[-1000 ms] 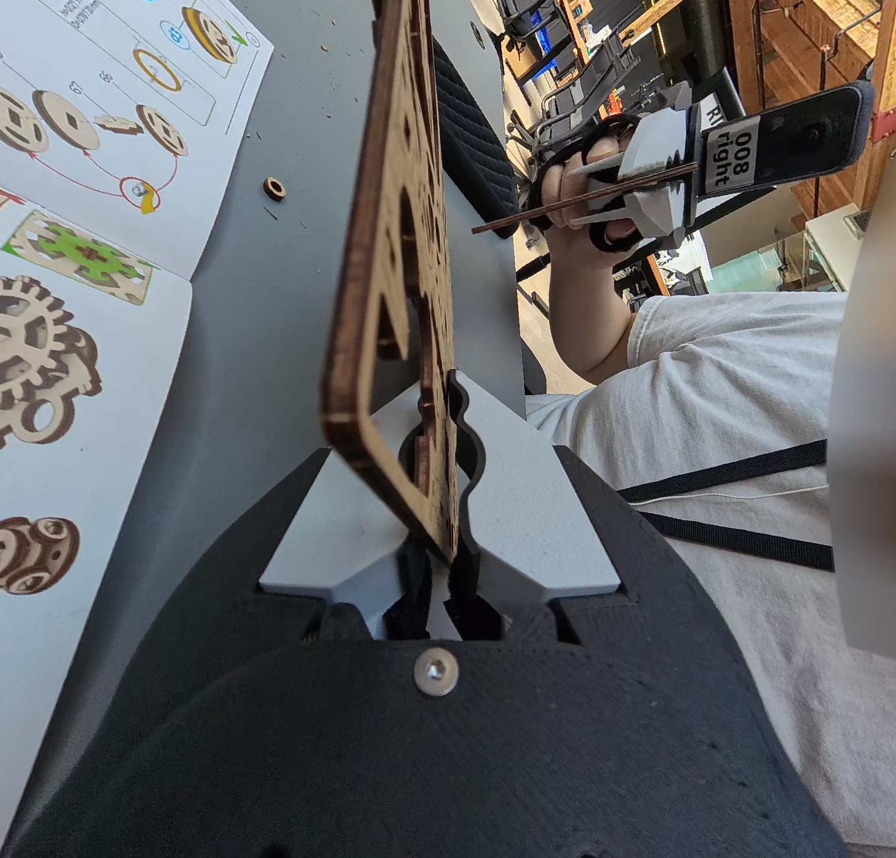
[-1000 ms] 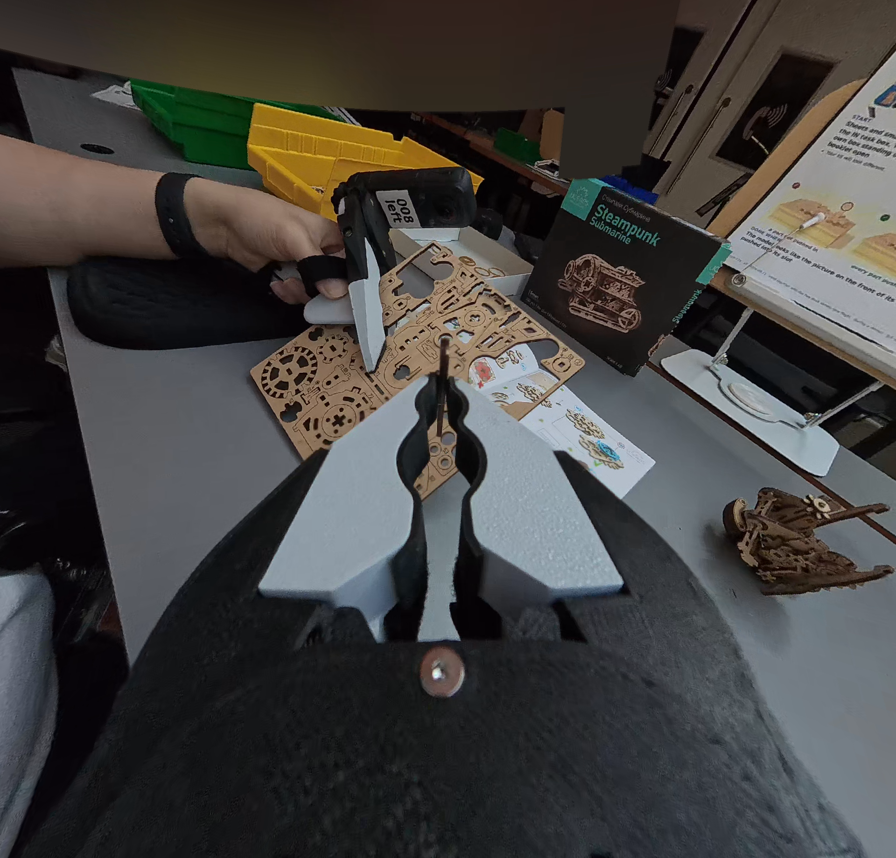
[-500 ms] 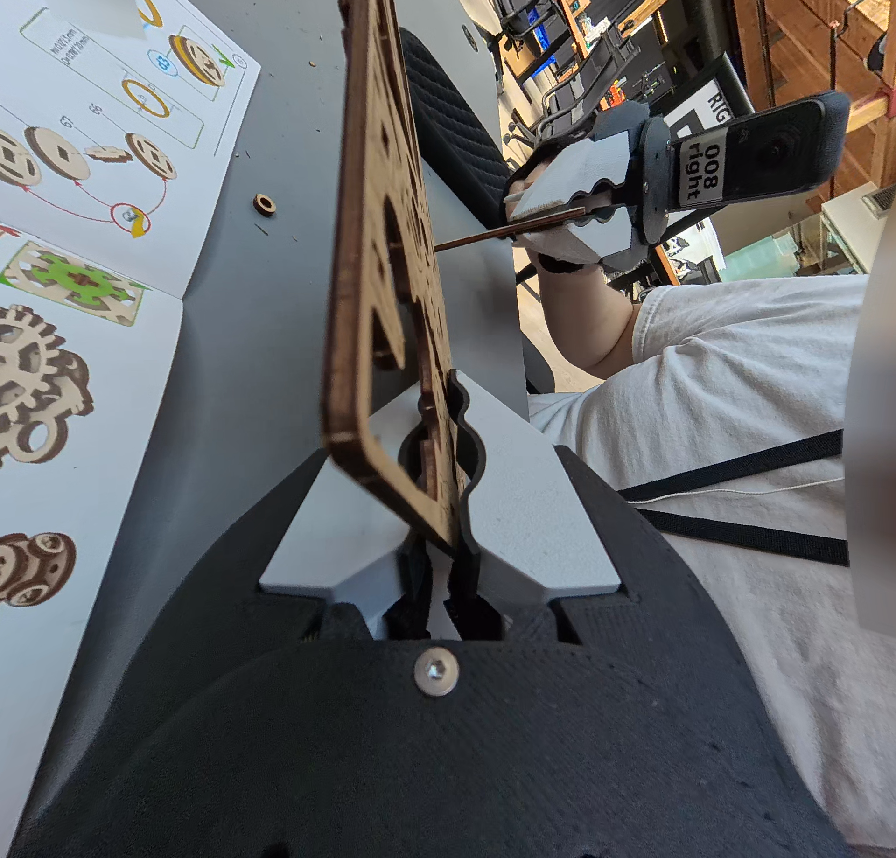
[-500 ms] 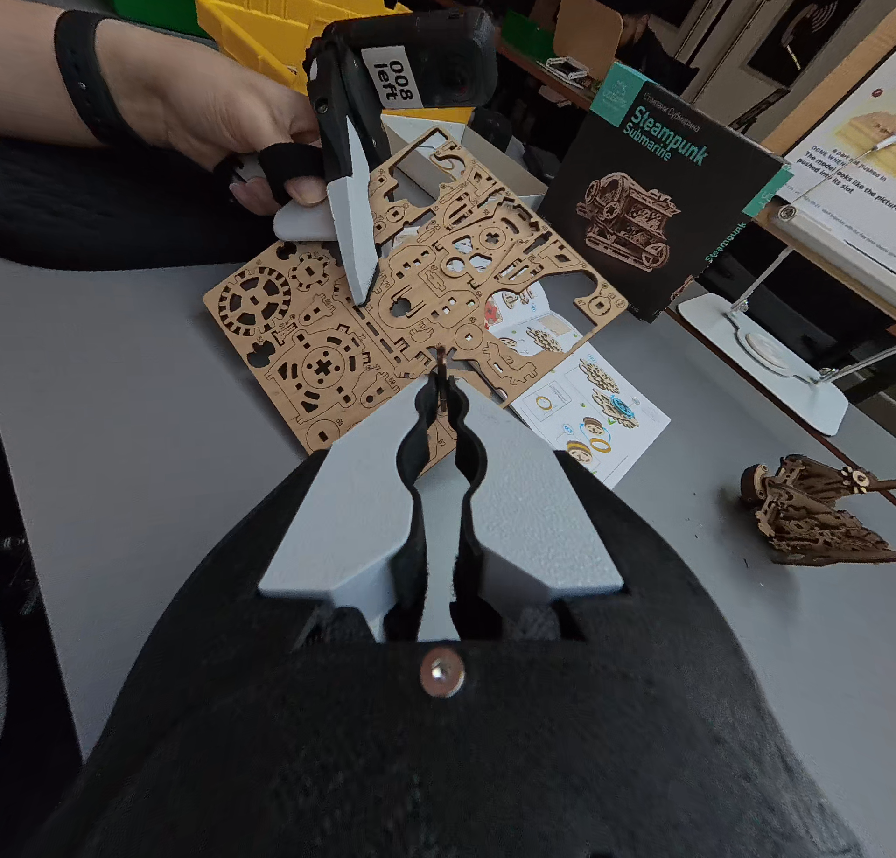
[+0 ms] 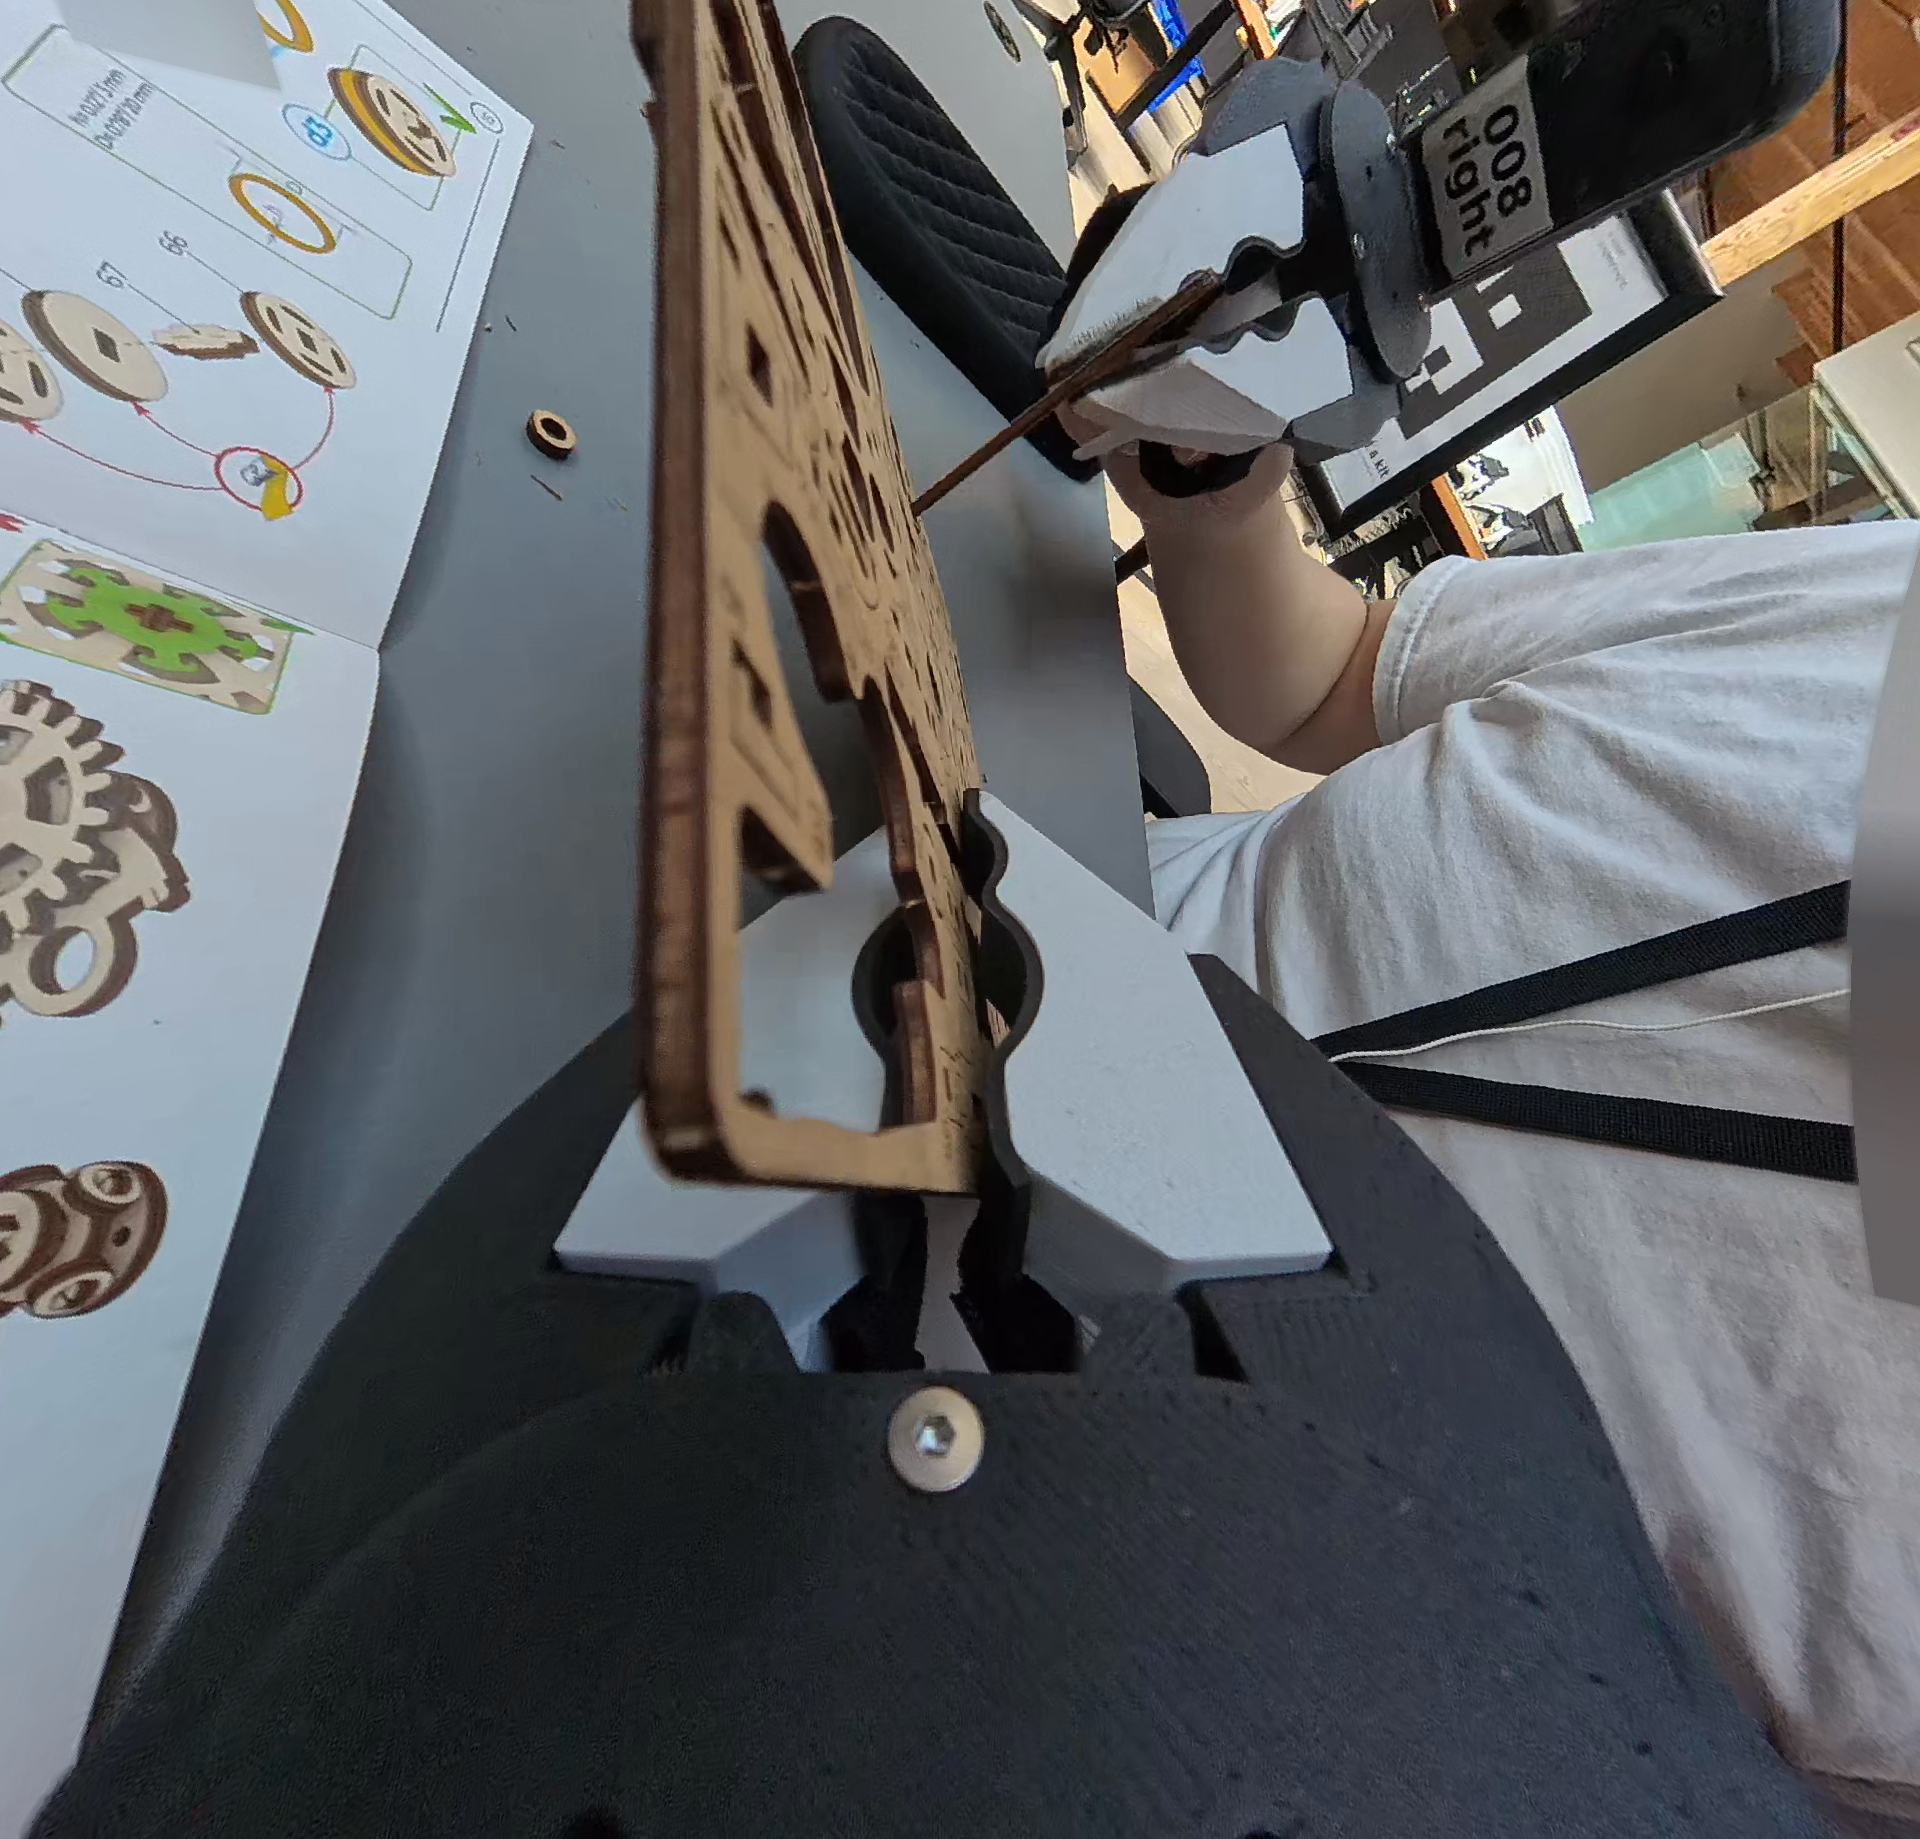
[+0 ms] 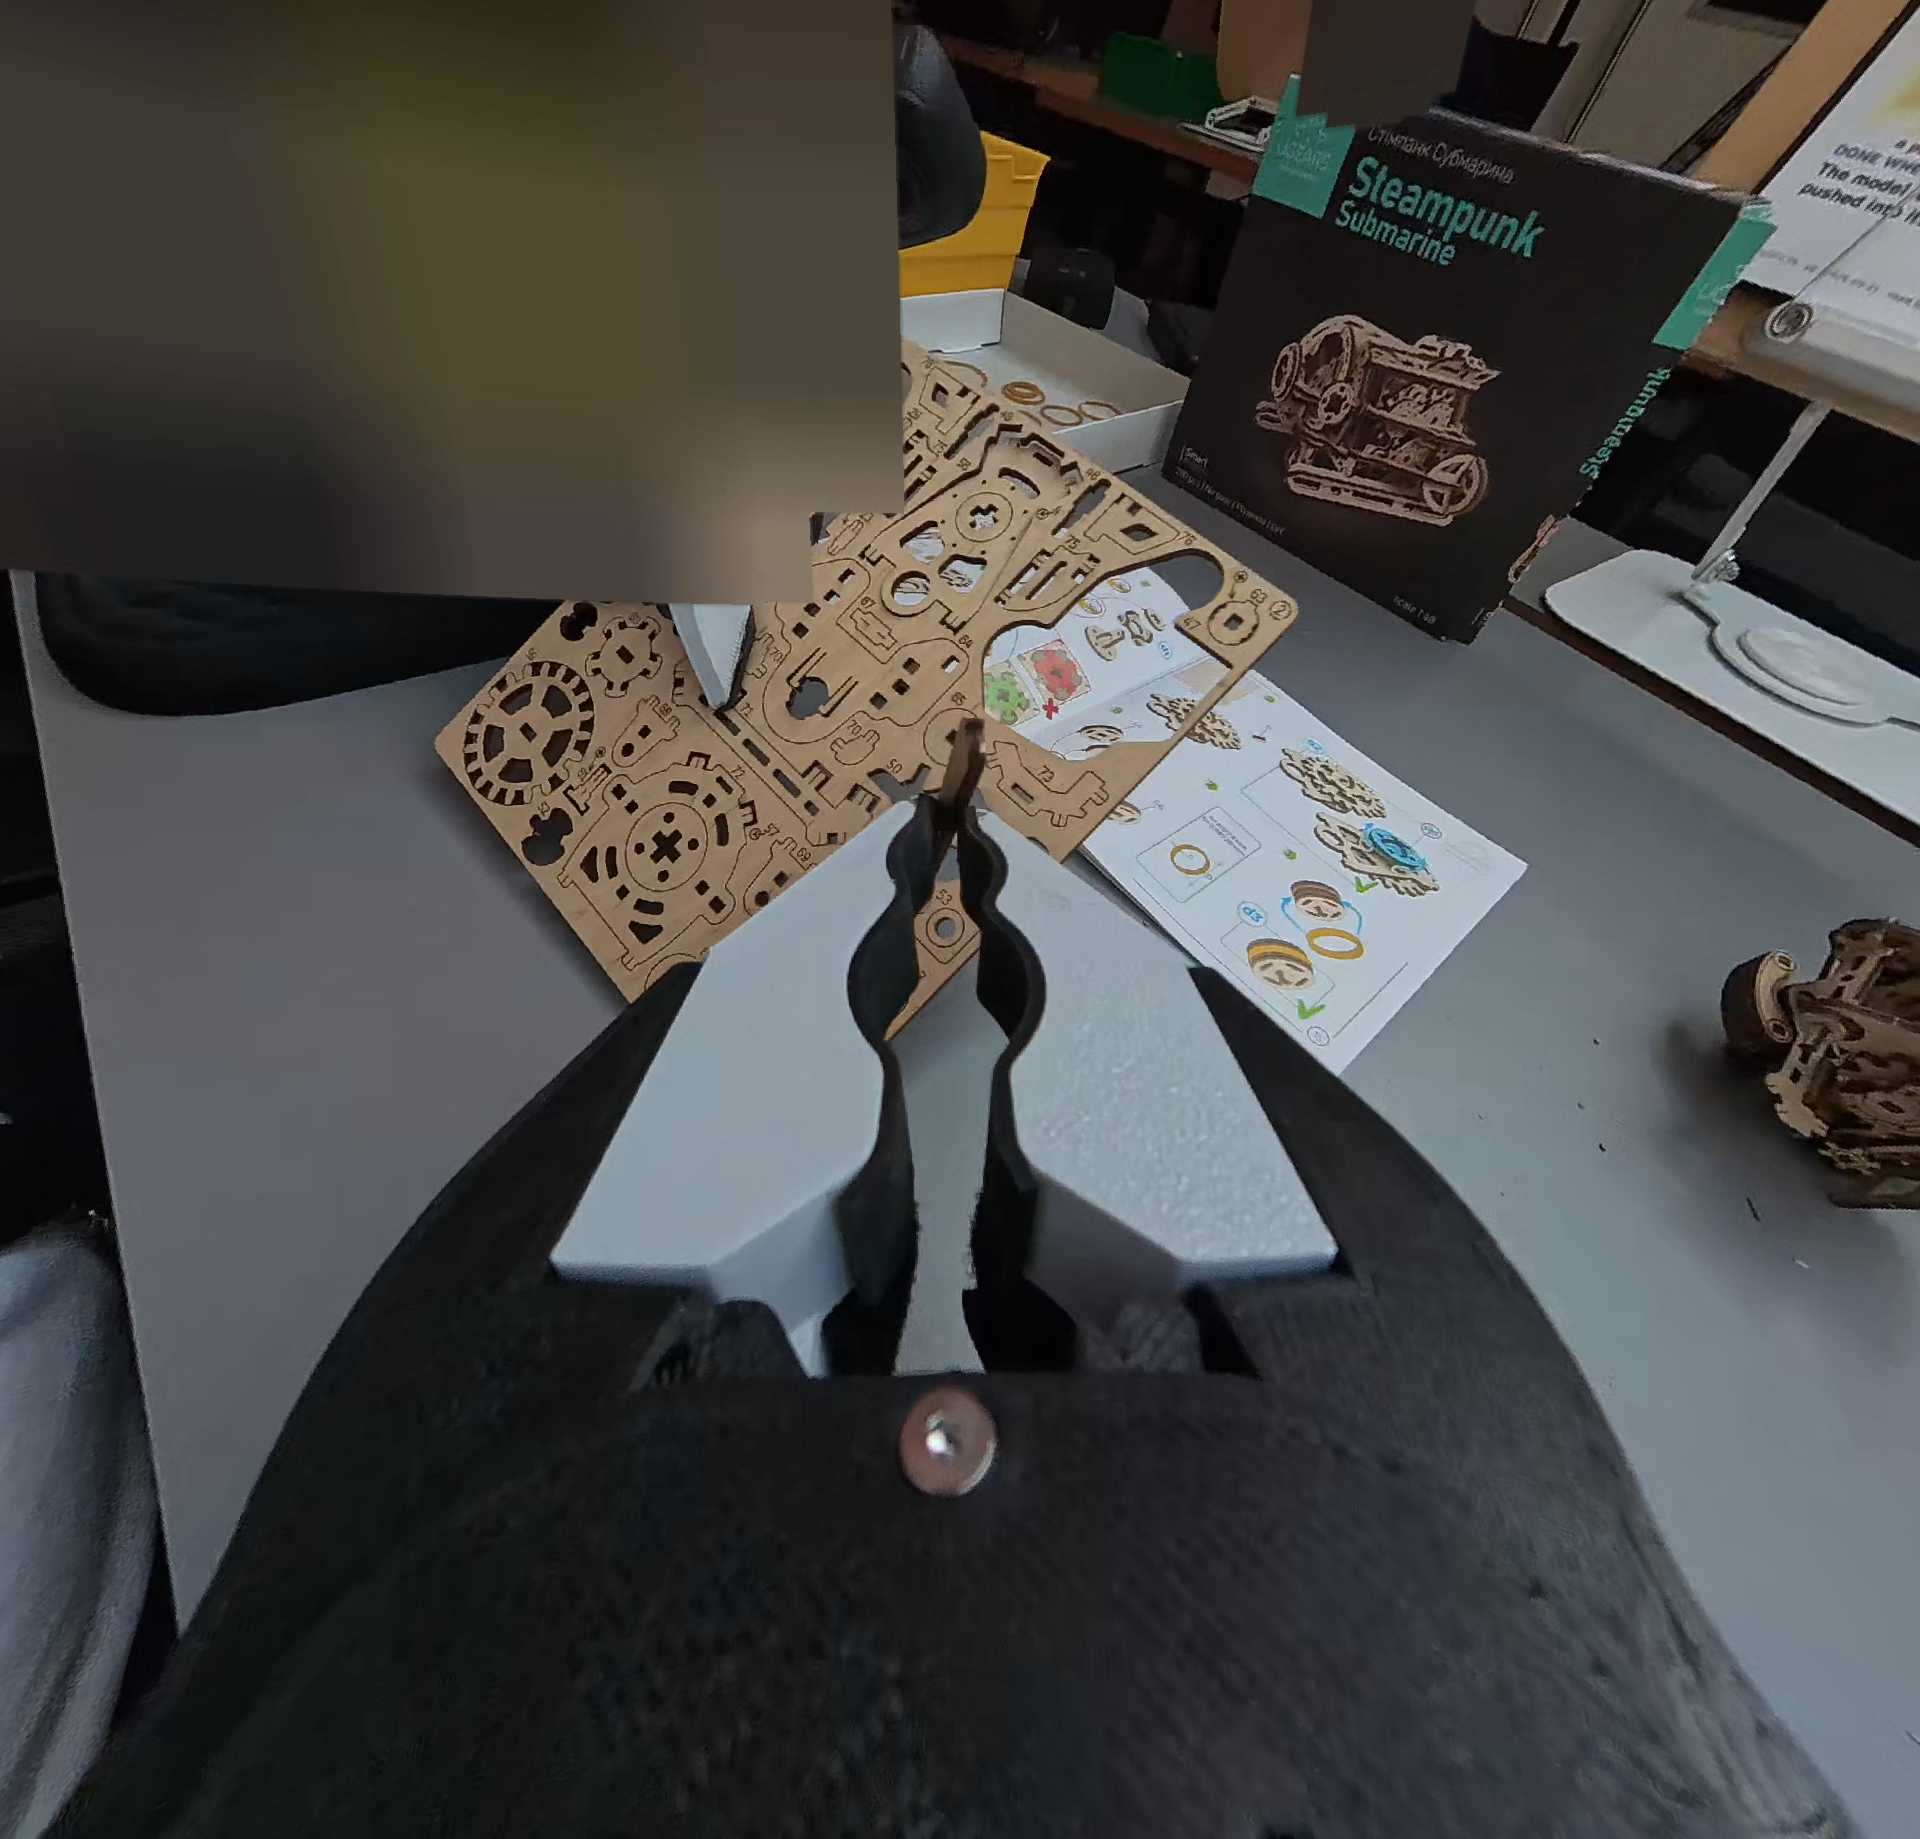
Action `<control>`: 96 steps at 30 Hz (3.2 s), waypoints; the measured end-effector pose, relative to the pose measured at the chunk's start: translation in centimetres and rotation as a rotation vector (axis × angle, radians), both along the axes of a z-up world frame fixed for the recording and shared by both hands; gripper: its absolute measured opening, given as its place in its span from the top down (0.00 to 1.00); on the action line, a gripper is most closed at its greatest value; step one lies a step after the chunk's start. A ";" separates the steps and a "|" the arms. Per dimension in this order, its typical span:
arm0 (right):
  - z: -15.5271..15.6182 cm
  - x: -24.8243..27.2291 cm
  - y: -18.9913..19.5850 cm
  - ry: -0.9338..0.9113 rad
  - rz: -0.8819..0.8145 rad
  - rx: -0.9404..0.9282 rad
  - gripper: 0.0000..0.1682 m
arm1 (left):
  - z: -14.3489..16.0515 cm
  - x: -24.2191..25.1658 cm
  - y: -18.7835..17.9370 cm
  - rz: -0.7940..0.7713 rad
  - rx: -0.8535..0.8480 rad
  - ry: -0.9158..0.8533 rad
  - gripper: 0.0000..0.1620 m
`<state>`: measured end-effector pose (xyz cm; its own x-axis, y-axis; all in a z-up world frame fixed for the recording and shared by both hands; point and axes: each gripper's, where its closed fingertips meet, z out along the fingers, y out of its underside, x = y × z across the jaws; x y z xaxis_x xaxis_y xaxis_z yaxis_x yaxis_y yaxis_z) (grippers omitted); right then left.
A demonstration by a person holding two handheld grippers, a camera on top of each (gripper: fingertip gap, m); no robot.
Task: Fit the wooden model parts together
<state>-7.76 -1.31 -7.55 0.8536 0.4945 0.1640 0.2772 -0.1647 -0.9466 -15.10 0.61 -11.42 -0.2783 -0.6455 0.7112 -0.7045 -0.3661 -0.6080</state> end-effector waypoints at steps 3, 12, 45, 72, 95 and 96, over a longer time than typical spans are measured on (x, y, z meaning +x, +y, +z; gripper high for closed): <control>-0.2 0.9 -0.3 0.059 0.010 -0.024 0.98 | 0.0 0.0 0.0 0.001 0.000 -0.003 1.00; -3.4 -1.8 -2.6 -0.342 0.069 0.068 1.00 | -0.2 0.0 0.8 0.031 -0.021 0.014 1.00; 1.3 0.5 -0.2 -0.166 0.014 -0.032 0.98 | -0.5 0.1 0.7 0.037 -0.017 0.028 1.00; 3.1 2.4 -3.3 0.011 -0.004 0.052 0.99 | -0.6 0.0 0.9 0.045 -0.055 0.047 1.00; 5.2 5.5 -2.8 -0.024 0.007 0.055 0.99 | -0.6 -0.2 1.7 0.057 -0.147 0.065 1.00; 5.1 5.6 -2.5 -0.019 0.015 0.052 0.99 | -0.6 -0.2 1.7 0.059 -0.142 0.061 1.00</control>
<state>-2.20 -3.82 -2.44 0.8427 0.4976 0.2058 0.2970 -0.1106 -0.9485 -15.33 2.30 -12.01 -0.1966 -0.5510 0.8110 -0.7135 -0.4870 -0.5038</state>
